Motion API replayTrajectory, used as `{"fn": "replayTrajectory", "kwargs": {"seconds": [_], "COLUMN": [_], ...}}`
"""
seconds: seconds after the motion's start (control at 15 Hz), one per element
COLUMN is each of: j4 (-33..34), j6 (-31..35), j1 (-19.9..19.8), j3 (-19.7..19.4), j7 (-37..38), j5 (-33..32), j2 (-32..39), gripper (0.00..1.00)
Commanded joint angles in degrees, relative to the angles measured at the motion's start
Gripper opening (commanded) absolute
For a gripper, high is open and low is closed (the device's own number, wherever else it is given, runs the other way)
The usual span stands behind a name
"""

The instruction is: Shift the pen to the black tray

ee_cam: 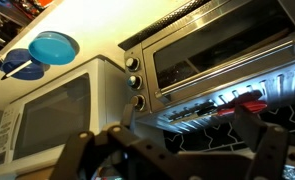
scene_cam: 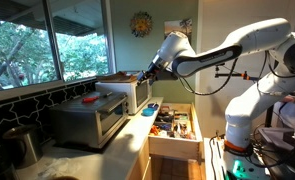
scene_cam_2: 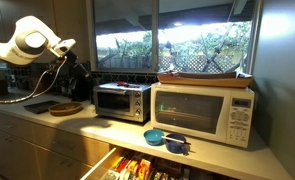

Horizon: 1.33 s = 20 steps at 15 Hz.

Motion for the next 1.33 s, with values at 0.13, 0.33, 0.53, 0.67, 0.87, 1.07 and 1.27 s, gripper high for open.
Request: {"fn": "replayTrajectory", "kwargs": {"seconds": [0.13, 0.33, 0.53, 0.67, 0.87, 1.07, 1.27], "j4": [9.40, 15.61, 21.97, 26.18, 31.23, 30.46, 33.00], "j6": [-3.03, -2.44, -1.13, -1.98, -2.82, -1.46, -1.65], "j1": [-4.42, -1.37, 1.97, 3.63, 5.96, 9.49, 10.59], "j3": [2.87, 0.10, -3.41, -5.39, -8.22, -12.38, -13.66], "j7": [9.23, 9.20, 8.67, 9.92, 13.32, 14.29, 16.52], "j5": [-7.42, -7.83, -7.32, -8.81, -14.32, -17.30, -20.51], "j2": [10.50, 19.00, 26.33, 30.18, 34.76, 34.28, 36.48], "gripper": [1.00, 1.00, 1.00, 1.00, 1.00, 1.00, 1.00]}}
